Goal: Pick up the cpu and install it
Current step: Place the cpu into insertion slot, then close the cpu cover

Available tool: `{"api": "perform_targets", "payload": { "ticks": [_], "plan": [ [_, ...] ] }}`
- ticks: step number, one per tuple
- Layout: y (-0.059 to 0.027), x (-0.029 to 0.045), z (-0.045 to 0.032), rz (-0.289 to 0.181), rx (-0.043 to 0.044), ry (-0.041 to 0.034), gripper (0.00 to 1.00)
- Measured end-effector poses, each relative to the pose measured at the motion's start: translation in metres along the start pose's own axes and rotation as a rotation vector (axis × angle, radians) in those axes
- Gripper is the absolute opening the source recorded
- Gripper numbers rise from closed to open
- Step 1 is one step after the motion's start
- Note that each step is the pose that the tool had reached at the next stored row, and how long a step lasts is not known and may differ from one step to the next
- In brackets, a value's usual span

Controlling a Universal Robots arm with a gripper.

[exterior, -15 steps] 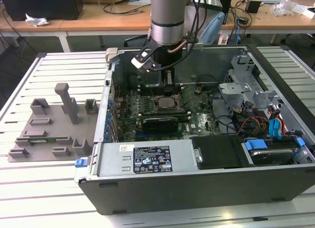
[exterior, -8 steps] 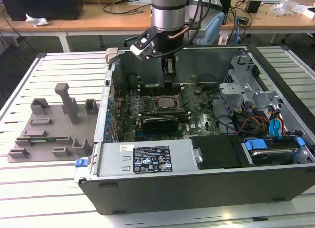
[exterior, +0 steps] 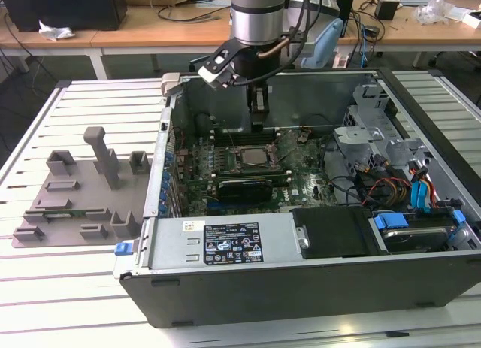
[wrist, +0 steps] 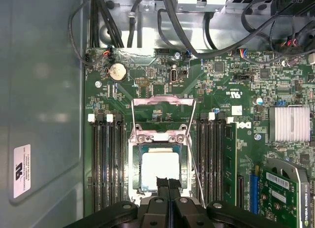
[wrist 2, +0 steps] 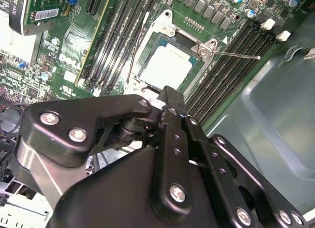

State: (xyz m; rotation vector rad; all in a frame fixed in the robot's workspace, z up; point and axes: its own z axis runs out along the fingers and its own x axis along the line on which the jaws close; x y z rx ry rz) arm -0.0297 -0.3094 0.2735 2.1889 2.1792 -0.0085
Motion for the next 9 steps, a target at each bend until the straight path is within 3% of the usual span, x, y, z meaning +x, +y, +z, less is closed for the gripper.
{"api": "perform_targets", "payload": {
  "ticks": [9],
  "plan": [
    [0.0, 0.0, -0.0011, 0.0, 0.0, 0.0, 0.11]
  ]
}}
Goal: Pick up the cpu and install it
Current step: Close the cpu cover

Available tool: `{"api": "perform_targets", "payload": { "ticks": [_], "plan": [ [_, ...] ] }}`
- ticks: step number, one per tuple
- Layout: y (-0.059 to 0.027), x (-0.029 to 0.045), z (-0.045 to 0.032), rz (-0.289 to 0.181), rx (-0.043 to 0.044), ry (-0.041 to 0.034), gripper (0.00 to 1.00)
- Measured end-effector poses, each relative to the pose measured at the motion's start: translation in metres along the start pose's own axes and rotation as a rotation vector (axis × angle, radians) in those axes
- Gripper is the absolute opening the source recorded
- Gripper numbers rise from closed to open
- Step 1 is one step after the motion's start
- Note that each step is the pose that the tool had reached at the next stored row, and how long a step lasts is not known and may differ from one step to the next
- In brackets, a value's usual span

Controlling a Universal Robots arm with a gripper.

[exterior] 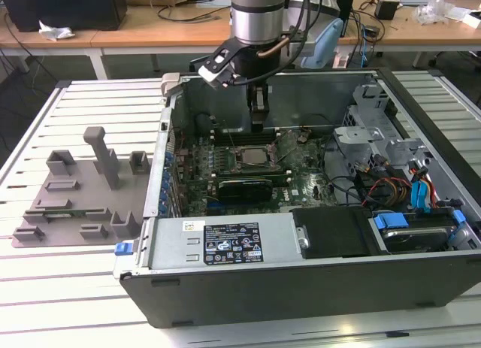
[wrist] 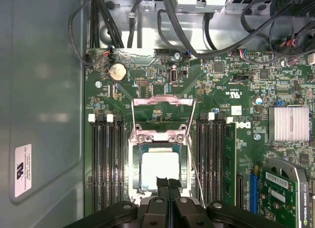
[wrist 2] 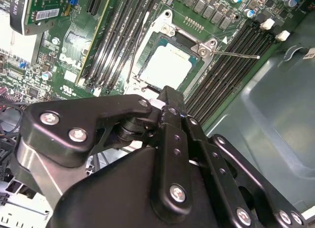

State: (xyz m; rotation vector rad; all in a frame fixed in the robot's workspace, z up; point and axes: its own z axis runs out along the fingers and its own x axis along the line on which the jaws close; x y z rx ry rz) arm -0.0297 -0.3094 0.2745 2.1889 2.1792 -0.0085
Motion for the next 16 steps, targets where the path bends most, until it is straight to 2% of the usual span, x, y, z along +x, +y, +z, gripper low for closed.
{"api": "perform_targets", "payload": {
  "ticks": [9, 16],
  "plan": [
    [0.0007, 0.0, -0.0006, 0.0, 0.0, -0.0001, 0.11],
    [0.0302, 0.0001, 0.0004, 0.0, 0.0013, 0.0, 0.11]
  ]
}}
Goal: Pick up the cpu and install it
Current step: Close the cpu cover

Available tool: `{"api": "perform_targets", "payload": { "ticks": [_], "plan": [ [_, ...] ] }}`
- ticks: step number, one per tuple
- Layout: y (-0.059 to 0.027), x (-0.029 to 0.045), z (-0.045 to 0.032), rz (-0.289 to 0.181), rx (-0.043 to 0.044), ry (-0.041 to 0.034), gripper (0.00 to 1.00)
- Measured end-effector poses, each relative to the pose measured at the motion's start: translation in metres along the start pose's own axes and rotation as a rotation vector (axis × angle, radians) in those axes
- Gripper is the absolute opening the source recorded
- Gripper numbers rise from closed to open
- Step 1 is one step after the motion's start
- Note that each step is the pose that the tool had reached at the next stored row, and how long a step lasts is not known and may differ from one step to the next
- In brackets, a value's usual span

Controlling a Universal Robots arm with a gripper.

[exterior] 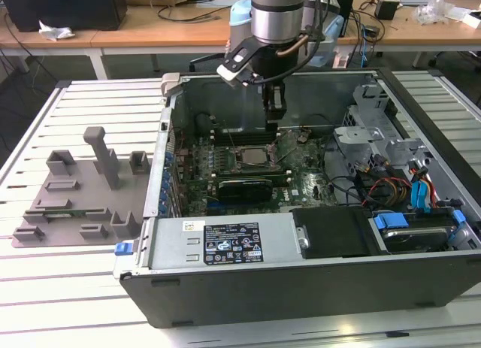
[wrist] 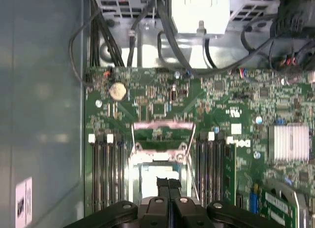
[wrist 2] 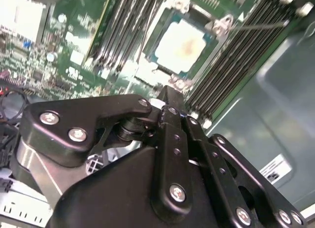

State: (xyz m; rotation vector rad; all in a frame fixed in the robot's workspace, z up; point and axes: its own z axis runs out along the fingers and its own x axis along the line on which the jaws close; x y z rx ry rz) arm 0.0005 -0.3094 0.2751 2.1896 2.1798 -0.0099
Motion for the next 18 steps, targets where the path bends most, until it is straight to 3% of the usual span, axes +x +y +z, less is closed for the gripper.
{"api": "perform_targets", "payload": {
  "ticks": [13, 18],
  "plan": [
    [0.0505, 0.0003, 0.0027, 0.0, 0.0052, 0.0001, 0.11],
    [0.0664, 0.0009, 0.0141, -0.001, 0.0148, 0.0, 0.11]
  ]
}}
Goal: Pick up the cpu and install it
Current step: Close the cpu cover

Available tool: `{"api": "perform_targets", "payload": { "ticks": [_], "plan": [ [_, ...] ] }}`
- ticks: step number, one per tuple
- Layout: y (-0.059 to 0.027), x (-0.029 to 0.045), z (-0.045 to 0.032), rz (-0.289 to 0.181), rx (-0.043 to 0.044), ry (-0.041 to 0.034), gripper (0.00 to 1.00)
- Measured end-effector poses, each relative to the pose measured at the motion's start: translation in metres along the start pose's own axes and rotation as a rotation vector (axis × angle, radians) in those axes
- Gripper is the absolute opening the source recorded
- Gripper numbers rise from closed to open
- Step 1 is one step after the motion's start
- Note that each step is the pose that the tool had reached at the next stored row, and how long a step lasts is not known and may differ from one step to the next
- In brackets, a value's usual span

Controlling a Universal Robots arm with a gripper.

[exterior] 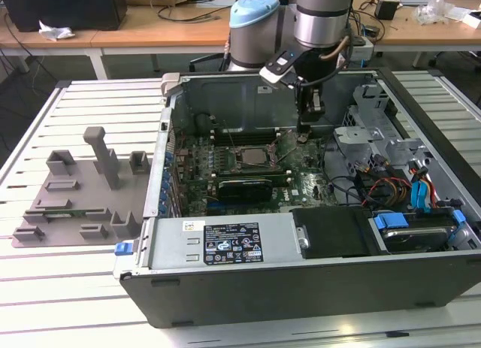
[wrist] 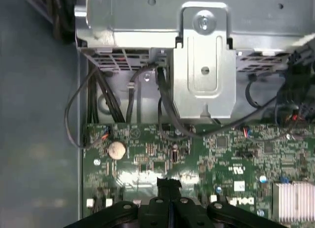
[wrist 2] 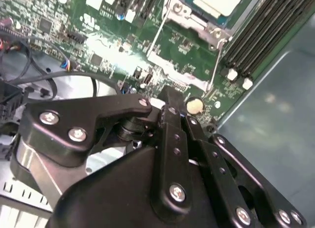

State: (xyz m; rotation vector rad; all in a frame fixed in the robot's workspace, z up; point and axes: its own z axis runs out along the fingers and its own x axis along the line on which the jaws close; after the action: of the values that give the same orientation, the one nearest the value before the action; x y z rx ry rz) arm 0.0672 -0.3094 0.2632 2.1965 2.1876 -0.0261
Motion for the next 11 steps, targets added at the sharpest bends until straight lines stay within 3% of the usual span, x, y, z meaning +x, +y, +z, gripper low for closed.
{"api": "perform_targets", "payload": {
  "ticks": [5, 11],
  "plan": [
    [0.0043, 0.0005, 0.0125, 0.0, 0.0083, -0.0001, 0.11],
    [0.0044, 0.0005, 0.0134, 0.0, 0.009, -0.0001, 0.11]
  ]
}}
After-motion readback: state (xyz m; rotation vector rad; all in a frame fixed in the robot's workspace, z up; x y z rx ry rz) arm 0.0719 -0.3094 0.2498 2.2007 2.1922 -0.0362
